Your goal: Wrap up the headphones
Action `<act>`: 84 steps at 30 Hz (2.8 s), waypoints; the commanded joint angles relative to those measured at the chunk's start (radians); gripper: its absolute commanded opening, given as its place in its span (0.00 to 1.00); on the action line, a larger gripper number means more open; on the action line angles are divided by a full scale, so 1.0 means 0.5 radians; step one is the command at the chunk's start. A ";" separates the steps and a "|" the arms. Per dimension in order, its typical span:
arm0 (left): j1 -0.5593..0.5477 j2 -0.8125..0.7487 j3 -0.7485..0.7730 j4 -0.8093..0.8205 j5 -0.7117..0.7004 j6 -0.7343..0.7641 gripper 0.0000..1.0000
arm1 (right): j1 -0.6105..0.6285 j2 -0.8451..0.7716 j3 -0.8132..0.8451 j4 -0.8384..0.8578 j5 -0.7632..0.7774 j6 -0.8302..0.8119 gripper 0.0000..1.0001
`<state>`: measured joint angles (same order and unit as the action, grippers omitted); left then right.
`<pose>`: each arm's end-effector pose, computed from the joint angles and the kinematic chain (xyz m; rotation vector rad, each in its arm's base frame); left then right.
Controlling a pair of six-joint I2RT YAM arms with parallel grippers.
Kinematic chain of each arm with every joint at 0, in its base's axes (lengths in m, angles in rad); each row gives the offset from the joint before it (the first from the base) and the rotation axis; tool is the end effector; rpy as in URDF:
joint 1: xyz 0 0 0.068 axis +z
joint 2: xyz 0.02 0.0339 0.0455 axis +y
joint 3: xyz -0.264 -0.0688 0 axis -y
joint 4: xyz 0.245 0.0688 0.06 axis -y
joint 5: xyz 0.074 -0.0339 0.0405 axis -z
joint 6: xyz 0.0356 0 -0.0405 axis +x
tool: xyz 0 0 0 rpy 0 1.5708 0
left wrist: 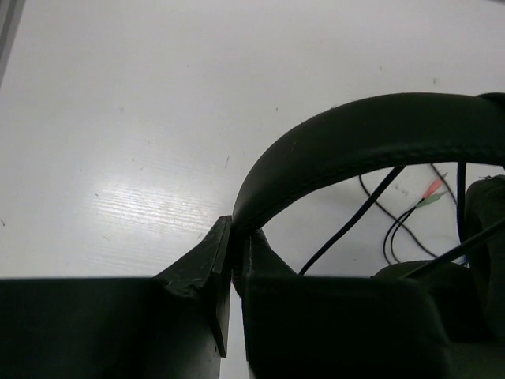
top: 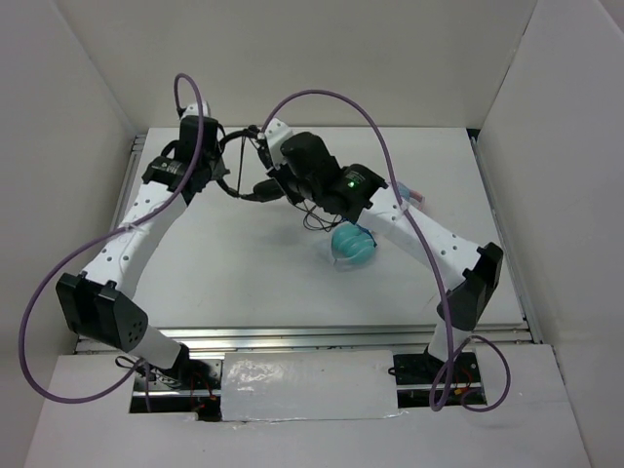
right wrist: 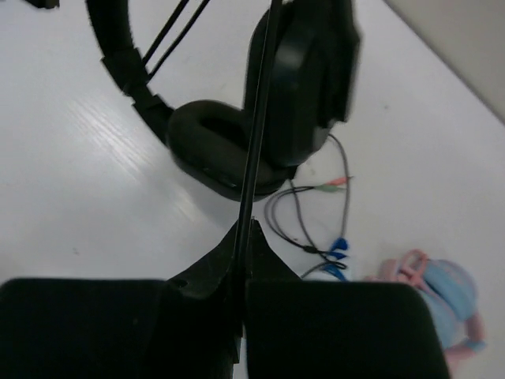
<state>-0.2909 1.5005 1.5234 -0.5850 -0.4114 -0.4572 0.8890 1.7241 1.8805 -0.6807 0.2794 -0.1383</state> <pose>0.3252 -0.0825 0.3856 -0.4090 2.0406 -0.0154 0.2513 0.2940 0.4177 -0.8710 1.8856 0.1670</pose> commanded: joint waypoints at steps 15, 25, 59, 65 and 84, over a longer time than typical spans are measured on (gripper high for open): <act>0.161 -0.086 0.429 -0.146 0.059 -0.451 0.00 | 0.305 -0.003 -0.561 1.259 -0.286 0.433 0.10; 0.161 -0.399 0.457 -0.054 0.344 -0.380 0.00 | 0.253 -0.070 -1.272 2.268 -0.509 0.210 0.16; 0.168 -0.764 1.250 -0.254 1.060 -0.101 0.00 | -0.467 0.890 -0.601 2.705 -1.237 0.761 0.00; 0.168 -0.955 0.749 -0.042 0.564 -0.126 0.00 | -0.823 0.465 -1.051 2.690 -1.286 0.865 0.00; 0.198 -0.574 1.037 -0.015 -0.186 -0.233 0.00 | -0.971 0.105 -1.724 2.454 -1.543 1.052 0.00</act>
<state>-0.2150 1.2556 1.9759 -0.7547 -0.3252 -0.5552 0.4191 1.7927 1.0760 0.6174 -0.5014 0.3214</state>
